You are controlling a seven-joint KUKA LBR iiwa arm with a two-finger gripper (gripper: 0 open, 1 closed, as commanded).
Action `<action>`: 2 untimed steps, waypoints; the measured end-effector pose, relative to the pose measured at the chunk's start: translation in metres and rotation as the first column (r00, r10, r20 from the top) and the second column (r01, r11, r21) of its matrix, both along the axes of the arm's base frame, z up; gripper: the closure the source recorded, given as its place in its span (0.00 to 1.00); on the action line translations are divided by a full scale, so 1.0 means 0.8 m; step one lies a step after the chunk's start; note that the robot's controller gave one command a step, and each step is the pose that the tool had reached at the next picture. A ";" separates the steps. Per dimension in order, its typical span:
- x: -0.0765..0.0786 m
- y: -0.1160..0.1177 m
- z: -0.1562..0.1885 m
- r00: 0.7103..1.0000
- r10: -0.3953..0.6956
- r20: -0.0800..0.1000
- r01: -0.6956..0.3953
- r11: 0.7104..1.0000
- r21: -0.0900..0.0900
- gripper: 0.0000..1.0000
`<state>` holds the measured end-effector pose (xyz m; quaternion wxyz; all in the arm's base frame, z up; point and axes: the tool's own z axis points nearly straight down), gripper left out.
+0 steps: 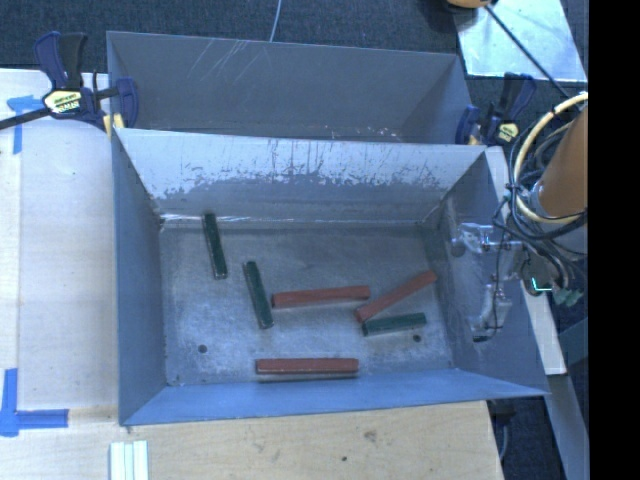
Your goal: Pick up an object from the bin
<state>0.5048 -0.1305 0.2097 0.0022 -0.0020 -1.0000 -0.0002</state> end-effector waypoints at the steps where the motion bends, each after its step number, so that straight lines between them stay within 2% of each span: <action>1: 0.002 0.001 0.005 1.000 0.003 0.008 -0.003 1.000 -0.002 0.00; 2: 0.025 0.011 -0.058 0.998 0.058 0.015 -0.058 0.998 -0.004 0.00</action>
Offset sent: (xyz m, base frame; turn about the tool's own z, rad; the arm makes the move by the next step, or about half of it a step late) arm 0.0408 0.0237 -0.1214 -0.1381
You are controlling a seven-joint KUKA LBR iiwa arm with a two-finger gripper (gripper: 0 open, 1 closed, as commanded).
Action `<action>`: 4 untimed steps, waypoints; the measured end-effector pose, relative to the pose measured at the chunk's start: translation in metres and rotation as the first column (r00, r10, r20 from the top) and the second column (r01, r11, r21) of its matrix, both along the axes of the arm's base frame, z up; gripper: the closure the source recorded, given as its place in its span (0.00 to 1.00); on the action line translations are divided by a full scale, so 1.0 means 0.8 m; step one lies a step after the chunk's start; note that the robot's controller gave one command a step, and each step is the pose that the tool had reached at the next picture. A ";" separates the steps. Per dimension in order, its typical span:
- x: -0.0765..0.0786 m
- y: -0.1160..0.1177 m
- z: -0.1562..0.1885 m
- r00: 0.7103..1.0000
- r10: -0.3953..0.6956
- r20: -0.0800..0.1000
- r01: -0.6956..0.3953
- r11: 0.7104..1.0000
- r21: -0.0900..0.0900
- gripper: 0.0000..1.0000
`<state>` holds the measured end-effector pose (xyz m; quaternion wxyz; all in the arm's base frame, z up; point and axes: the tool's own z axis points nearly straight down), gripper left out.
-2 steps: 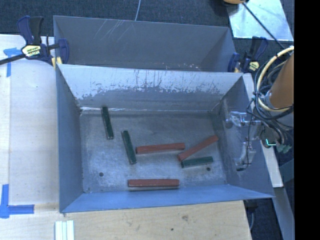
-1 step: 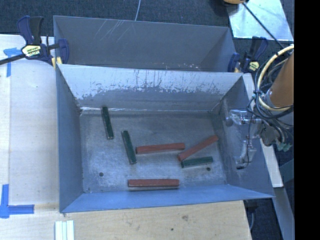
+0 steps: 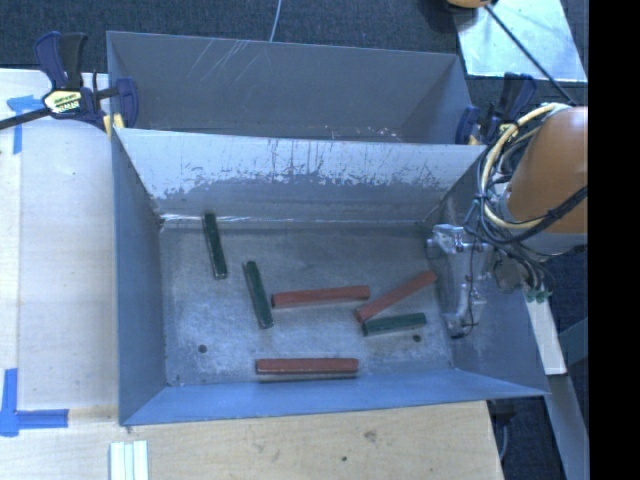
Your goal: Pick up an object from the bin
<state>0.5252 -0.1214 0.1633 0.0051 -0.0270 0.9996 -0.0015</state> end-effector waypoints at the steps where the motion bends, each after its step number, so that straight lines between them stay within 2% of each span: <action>1: 0.004 0.018 -0.077 1.000 -0.028 -0.003 0.028 1.000 0.002 0.00; 2: 0.033 0.035 -0.116 1.000 0.026 -0.005 -0.026 1.000 0.002 1.00; 3: 0.033 0.035 -0.116 1.000 0.027 -0.006 -0.027 1.000 0.001 0.00; 4: 0.033 0.036 -0.116 1.000 0.027 -0.006 -0.027 1.000 0.002 1.00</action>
Offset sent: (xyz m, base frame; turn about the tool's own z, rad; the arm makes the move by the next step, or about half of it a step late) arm 0.0252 0.0287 -0.0933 -0.0252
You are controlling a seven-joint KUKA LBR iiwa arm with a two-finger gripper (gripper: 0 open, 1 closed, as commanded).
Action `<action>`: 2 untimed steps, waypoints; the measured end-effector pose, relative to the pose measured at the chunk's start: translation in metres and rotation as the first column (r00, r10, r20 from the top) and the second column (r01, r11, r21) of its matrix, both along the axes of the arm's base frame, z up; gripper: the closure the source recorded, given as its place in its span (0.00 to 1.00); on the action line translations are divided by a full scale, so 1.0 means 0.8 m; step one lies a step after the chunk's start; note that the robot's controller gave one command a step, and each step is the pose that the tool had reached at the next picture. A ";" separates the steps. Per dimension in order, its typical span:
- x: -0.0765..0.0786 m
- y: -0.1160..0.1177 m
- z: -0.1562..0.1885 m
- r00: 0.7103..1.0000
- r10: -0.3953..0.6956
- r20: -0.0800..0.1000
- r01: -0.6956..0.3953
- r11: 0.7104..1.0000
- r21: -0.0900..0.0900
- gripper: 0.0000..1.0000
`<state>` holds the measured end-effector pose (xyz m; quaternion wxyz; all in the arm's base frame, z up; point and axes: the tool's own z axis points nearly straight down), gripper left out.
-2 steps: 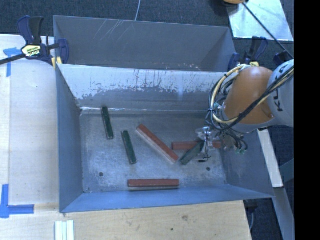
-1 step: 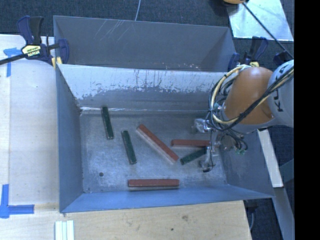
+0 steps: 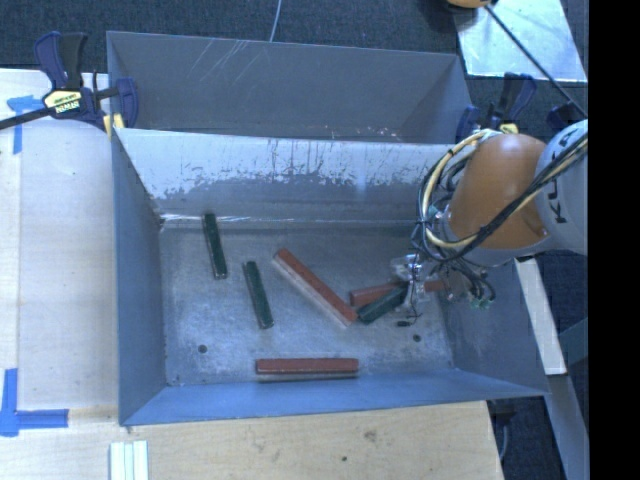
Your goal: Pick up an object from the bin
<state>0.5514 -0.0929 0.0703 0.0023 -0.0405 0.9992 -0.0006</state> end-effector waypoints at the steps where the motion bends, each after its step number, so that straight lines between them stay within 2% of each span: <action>1: 0.000 0.000 0.000 1.000 0.000 0.000 0.000 1.000 0.000 0.00; 2: 0.000 0.000 0.000 1.000 0.000 0.000 0.000 1.000 0.000 0.00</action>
Offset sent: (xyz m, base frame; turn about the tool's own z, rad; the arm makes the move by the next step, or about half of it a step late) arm 0.0000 0.0000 0.0000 0.0000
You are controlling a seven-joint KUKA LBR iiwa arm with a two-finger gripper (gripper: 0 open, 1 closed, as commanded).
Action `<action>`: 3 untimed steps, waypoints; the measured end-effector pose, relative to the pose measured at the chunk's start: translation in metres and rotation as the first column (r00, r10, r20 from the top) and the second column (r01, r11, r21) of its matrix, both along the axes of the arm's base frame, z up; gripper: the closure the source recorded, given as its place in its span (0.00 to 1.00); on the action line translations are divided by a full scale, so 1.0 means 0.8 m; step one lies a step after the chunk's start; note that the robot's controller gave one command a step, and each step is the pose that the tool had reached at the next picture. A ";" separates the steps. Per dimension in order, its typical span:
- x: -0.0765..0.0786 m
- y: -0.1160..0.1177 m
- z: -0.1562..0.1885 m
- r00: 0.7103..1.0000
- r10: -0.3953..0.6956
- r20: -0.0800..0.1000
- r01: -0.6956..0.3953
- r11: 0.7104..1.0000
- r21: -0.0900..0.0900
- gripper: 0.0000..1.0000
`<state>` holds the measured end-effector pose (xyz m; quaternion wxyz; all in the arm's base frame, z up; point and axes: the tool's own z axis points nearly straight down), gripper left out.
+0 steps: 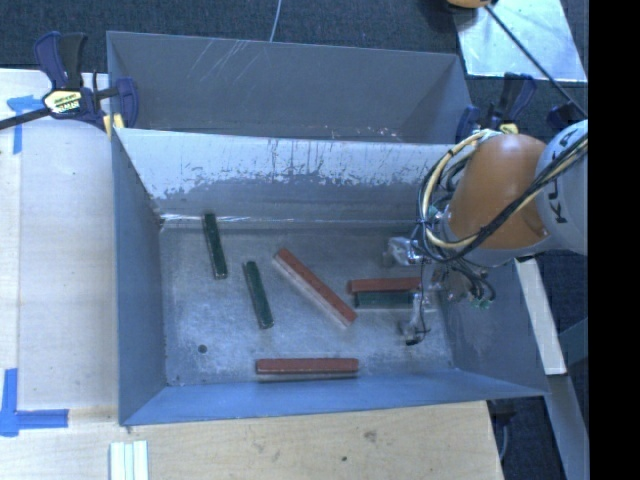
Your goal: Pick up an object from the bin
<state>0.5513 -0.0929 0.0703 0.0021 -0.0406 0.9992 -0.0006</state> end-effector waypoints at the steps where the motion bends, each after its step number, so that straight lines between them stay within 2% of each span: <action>1: -0.010 -0.017 0.015 1.000 0.025 0.000 -0.025 1.000 0.001 0.00; 2: 0.009 0.046 0.002 0.971 0.239 0.004 -0.239 0.971 0.000 1.00; 3: 0.009 0.046 0.002 0.971 0.240 0.004 -0.240 0.971 0.000 1.00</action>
Offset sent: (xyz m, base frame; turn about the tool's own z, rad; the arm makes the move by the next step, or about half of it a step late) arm 0.0051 0.0363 -0.0003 -0.2413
